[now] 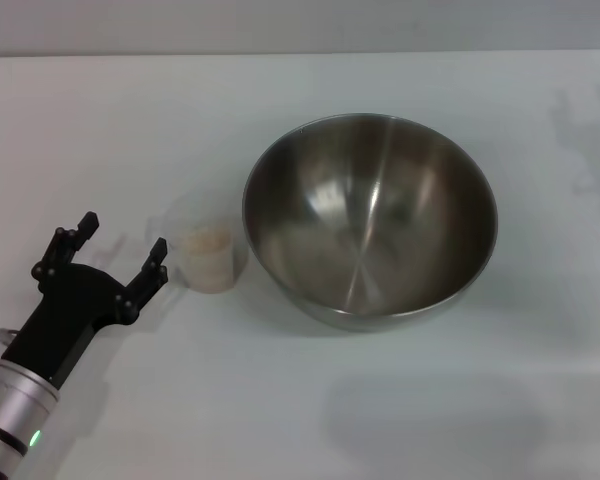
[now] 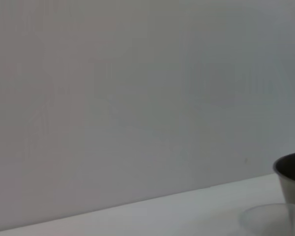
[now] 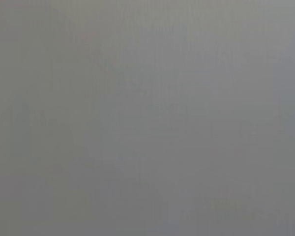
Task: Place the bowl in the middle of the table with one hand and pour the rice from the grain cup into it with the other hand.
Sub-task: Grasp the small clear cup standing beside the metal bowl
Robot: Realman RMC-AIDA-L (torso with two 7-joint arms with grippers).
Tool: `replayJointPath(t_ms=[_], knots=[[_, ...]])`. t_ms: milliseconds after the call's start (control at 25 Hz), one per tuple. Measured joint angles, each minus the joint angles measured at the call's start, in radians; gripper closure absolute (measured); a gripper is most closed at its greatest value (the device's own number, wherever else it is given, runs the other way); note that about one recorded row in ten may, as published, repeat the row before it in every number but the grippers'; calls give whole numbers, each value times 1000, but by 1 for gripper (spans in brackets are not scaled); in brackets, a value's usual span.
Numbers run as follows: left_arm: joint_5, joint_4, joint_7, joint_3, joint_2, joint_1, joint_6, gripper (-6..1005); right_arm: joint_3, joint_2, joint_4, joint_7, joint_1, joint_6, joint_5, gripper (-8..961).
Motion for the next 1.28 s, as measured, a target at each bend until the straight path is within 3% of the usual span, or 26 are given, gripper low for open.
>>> replayJointPath(t_ms=[1280], knots=[[0, 20, 0, -74, -2, -83, -118, 209, -1, 0, -2, 4, 16, 12, 0, 406]])
